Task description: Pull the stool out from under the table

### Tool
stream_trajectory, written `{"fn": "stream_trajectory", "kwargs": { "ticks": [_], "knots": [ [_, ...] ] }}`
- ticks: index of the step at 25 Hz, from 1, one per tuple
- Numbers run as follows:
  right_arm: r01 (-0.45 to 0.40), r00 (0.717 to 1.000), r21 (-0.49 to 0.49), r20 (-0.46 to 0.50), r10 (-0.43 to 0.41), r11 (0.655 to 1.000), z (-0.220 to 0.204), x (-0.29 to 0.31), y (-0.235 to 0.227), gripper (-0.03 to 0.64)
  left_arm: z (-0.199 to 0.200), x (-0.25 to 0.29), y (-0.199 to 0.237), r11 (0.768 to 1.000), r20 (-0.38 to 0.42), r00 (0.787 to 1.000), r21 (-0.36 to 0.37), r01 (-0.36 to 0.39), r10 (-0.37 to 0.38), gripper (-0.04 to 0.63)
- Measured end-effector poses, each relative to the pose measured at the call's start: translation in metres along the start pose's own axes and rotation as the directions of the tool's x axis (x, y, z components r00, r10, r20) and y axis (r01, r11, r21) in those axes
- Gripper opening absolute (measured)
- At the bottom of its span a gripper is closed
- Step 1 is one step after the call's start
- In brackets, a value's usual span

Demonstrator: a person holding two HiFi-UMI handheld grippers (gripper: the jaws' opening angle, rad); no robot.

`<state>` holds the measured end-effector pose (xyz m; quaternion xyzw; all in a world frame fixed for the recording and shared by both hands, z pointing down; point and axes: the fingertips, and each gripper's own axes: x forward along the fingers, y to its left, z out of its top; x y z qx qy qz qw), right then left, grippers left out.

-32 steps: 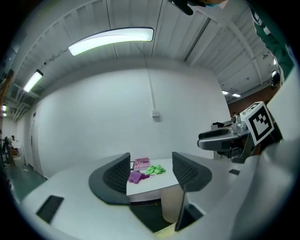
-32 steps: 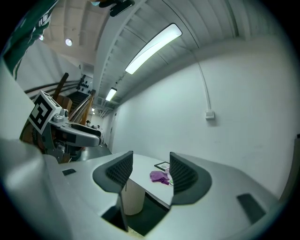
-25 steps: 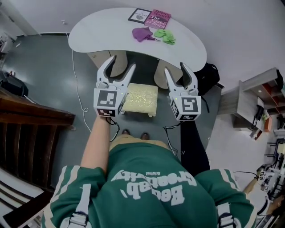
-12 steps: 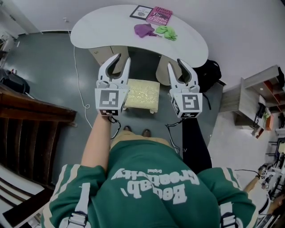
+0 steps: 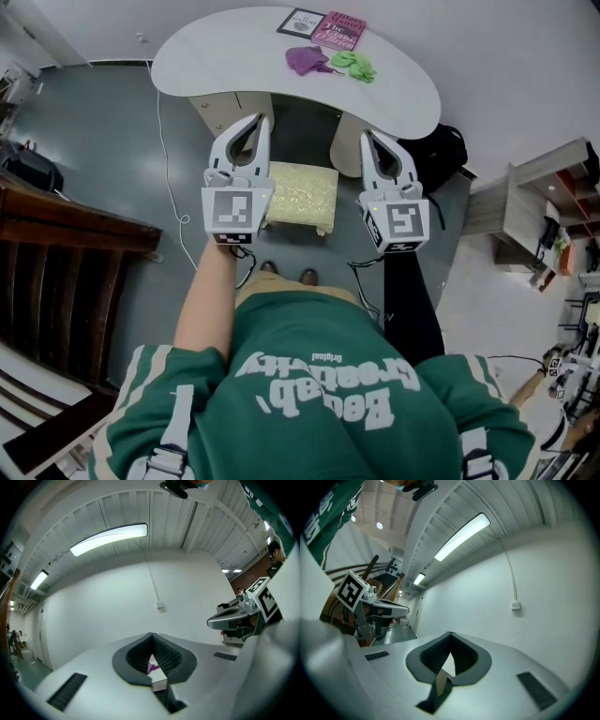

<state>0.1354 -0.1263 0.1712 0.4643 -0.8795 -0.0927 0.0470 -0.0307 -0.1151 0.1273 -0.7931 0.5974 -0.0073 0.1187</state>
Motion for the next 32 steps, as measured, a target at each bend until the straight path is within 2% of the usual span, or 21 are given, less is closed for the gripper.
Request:
{"fn": "stream_trajectory", "kwargs": {
  "ticks": [4,9,32],
  "knots": [
    [-0.002,1.0,0.001,0.004,0.002,1.0,-0.0015,-0.0017,0.0023,0.006,-0.0008,-0.0033,-0.0026,1.0,0.007,1.0,-0.005,0.012,-0.012,0.014],
    [0.0,1.0,-0.046,-0.022,-0.001,0.999,-0.0029,-0.002,0.0065,0.005,0.0007,-0.0056,-0.0033,1.0,0.008,1.0,-0.002,0.018,-0.018,0.014],
    [-0.001,1.0,-0.042,-0.016,0.0,0.999,-0.0038,-0.0072,0.0059,0.005,0.0013,-0.0098,-0.0054,1.0,0.003,1.0,0.018,0.014,-0.014,0.014]
  ]
}}
